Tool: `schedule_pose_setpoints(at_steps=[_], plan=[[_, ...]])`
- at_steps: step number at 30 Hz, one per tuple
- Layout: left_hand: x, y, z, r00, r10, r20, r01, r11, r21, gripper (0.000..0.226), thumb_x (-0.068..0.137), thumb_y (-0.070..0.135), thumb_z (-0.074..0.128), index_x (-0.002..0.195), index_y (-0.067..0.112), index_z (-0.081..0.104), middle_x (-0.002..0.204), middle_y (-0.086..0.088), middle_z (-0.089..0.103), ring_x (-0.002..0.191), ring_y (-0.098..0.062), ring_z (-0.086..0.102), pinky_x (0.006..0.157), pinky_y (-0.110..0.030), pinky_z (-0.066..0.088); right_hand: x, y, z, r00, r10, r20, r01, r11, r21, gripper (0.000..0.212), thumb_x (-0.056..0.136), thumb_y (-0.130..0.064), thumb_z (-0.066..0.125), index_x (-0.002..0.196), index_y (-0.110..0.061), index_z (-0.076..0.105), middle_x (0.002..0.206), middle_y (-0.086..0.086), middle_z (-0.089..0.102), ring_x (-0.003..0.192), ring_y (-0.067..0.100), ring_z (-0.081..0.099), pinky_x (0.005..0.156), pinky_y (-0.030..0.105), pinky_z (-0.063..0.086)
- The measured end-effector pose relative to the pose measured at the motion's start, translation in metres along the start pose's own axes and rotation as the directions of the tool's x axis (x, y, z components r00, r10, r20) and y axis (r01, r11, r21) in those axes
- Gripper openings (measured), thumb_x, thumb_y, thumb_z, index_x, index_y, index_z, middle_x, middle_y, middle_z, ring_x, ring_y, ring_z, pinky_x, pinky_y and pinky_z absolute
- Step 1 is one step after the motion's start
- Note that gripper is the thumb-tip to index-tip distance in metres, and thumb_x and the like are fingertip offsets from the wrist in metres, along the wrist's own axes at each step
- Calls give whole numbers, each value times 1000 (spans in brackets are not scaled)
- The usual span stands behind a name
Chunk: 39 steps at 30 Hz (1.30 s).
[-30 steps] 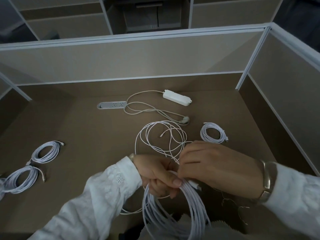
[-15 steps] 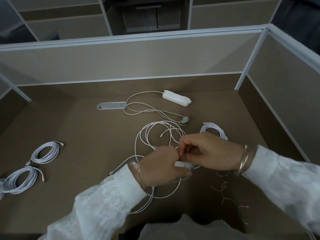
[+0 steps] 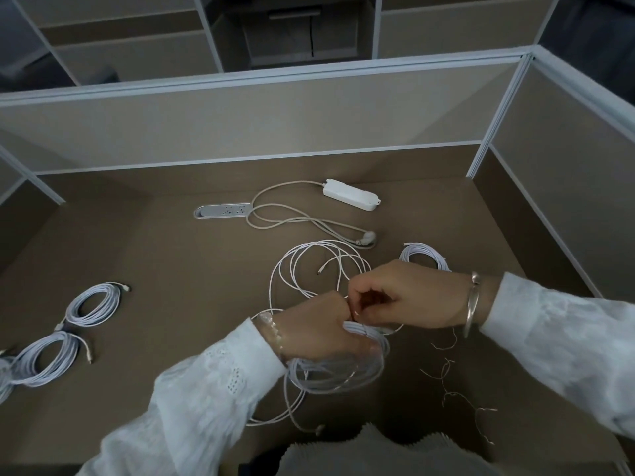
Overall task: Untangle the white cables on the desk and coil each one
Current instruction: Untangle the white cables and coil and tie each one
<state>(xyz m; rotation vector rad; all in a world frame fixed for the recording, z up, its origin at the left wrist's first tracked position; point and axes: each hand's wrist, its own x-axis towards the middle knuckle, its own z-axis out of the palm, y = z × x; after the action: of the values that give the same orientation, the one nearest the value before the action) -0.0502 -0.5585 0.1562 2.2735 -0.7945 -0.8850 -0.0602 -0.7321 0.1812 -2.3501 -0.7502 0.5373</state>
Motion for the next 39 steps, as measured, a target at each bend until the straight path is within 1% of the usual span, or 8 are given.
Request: schedule_pose_setpoints(at_steps=[3,5,10,15,20,27,33,39], plan=[[0,6,7,979,-6,-204,61,962,265,27,89,33,61,86,7,67,72,-8,60,76,-25,63,60,-30,44,6,1,3,986,118,-118,-123,992,-41,11,78,-12,65,82,-21,69,63,-17,58,64,-7,55,62,7,39],[1,2,17,932,36,-360,129,896,424,29,93,38,51,96,14,66,84,-2,64,84,-24,65,69,-32,48,11,5,7,946,283,-160,-249,947,201,11,76,-7,67,78,-18,71,66,-6,68,59,0,60,61,13,45],[4,-5,25,838,159,-523,149,854,498,22,96,28,45,103,19,64,99,-2,67,92,-23,64,83,-38,51,9,10,23,842,534,-70,-246,497,832,14,77,6,68,82,-4,61,58,10,61,43,12,51,40,19,39],[0,-3,14,876,122,-467,29,952,304,28,93,39,57,103,18,71,93,-3,72,84,-20,65,66,-22,39,-7,15,22,882,308,-357,-22,783,622,8,77,-6,74,84,-5,70,76,9,71,63,10,62,62,17,49],[-3,4,4,901,136,-413,-27,965,259,28,88,39,65,86,12,72,78,-6,69,70,-17,62,58,-16,27,-13,22,24,861,148,-486,173,815,553,14,73,-20,74,87,-19,77,84,4,72,79,23,65,72,31,51],[-5,5,3,931,86,-356,-21,983,182,26,81,41,72,72,19,62,55,11,47,51,-5,48,50,-13,28,-14,25,36,875,83,-476,233,791,565,21,71,-18,76,92,-19,77,91,4,72,85,18,68,78,22,52],[-7,10,3,917,46,-396,-10,996,91,64,73,36,80,127,26,48,96,7,63,71,-2,55,60,-1,35,-12,36,55,835,139,-532,250,765,593,34,66,-35,81,92,-13,77,98,2,68,95,17,66,85,23,50],[-7,9,3,939,36,-342,-35,999,8,76,68,28,82,133,33,41,96,6,64,74,-6,61,69,-18,48,-14,36,54,897,159,-413,190,704,684,23,71,-24,81,90,-14,76,90,6,75,85,16,70,77,23,53]])
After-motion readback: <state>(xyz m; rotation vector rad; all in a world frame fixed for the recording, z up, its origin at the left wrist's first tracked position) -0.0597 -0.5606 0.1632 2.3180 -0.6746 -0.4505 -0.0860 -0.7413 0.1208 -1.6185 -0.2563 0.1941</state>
